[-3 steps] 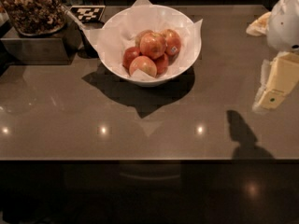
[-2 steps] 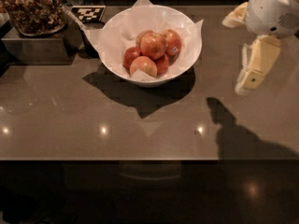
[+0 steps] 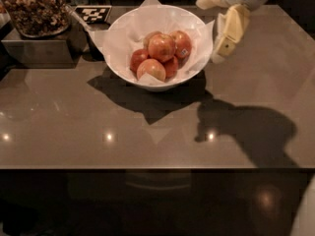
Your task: Pick apple from white bowl
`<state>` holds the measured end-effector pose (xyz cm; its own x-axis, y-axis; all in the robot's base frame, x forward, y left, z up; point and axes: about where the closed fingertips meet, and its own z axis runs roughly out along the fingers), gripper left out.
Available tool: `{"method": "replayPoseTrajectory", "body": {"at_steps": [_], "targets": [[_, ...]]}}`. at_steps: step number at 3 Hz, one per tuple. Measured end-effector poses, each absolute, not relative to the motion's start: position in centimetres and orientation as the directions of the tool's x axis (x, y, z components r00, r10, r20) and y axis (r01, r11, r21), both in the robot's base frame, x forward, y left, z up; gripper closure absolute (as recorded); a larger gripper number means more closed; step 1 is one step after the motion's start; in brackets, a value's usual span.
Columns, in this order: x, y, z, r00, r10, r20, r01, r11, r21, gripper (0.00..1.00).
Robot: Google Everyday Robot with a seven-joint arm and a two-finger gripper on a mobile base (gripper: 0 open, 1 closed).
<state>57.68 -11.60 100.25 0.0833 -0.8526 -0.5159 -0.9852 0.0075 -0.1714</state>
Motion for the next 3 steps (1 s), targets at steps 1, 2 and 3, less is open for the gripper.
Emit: {"method": "replayPoseTrajectory", "body": {"at_steps": [1, 2, 3], "targets": [[59.1, -11.5, 103.1, 0.114, -0.832, -0.543, -0.966, 0.034, -0.255, 0.00], [59.2, -11.8, 102.3, 0.104, -0.791, -0.603, -0.962, 0.075, -0.263, 0.00], [60.5, -10.2, 100.6, 0.118, -0.719, -0.685, -0.970, 0.064, -0.235, 0.00]]}}
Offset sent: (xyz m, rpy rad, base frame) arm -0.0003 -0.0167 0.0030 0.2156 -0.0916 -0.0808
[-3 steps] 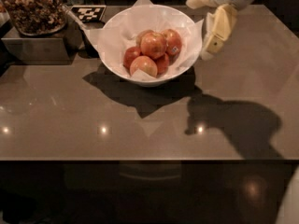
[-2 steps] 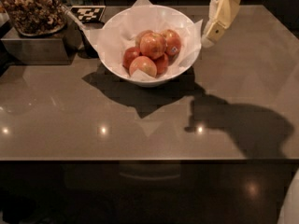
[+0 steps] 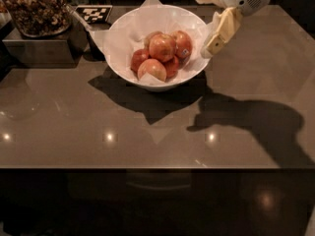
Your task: Pick apple from white bowl
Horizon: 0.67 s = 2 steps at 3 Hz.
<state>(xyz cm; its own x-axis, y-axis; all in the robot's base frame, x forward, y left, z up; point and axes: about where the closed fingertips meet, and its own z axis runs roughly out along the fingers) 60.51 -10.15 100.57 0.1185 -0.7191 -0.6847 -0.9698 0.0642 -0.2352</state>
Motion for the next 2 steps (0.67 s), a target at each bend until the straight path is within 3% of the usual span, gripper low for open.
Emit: {"method": "replayPoseTrajectory", "body": {"at_steps": [1, 2], "targets": [[62.33, -8.01, 98.58, 0.116, -0.676, -0.728, -0.981, 0.035, -0.189, 0.00], [62.54, -7.96, 98.35, 0.114, -0.674, -0.730, -0.982, 0.036, -0.186, 0.19]]}}
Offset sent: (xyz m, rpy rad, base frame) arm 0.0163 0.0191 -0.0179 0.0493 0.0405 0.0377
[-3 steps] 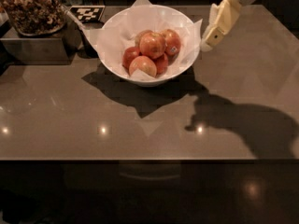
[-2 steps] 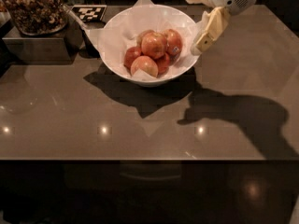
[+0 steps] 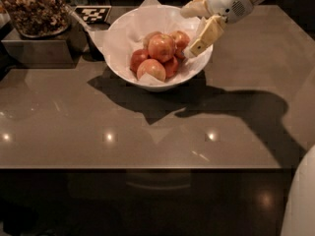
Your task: Pick apple from white bowl
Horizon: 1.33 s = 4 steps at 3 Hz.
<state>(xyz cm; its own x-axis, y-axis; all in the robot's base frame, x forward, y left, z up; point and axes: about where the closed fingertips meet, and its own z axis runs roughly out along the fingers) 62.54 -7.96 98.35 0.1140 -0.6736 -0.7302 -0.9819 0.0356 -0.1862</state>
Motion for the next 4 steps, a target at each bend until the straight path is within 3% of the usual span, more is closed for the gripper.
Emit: {"method": "replayPoseTrajectory", "body": {"at_steps": [2, 4], "targets": [[63.4, -6.5, 97.6, 0.135, -0.670, -0.730, -0.983, 0.004, -0.185, 0.20], [65.8, -2.8, 95.5, 0.173, -0.637, -0.751, -0.984, -0.075, -0.163, 0.14]]}}
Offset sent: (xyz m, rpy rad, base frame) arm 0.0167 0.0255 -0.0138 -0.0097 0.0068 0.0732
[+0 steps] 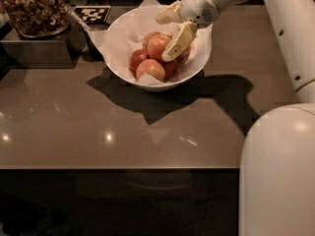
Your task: Pick apple from white bowl
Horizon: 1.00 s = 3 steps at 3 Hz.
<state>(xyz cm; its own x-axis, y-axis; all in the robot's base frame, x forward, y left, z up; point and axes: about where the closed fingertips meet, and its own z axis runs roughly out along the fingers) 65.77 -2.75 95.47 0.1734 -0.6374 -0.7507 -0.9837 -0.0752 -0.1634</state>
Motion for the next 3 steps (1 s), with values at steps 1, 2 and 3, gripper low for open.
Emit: {"method": "replayPoseTrajectory", "body": {"at_steps": [1, 2, 3], "targets": [[66.3, -2.4, 94.7, 0.173, -0.623, -0.763, -0.984, -0.082, -0.156, 0.13], [66.6, -2.4, 93.9, 0.164, -0.608, -0.777, -0.986, -0.079, -0.147, 0.12], [66.5, -2.5, 92.4, 0.143, -0.606, -0.783, -0.990, -0.075, -0.122, 0.12]]}}
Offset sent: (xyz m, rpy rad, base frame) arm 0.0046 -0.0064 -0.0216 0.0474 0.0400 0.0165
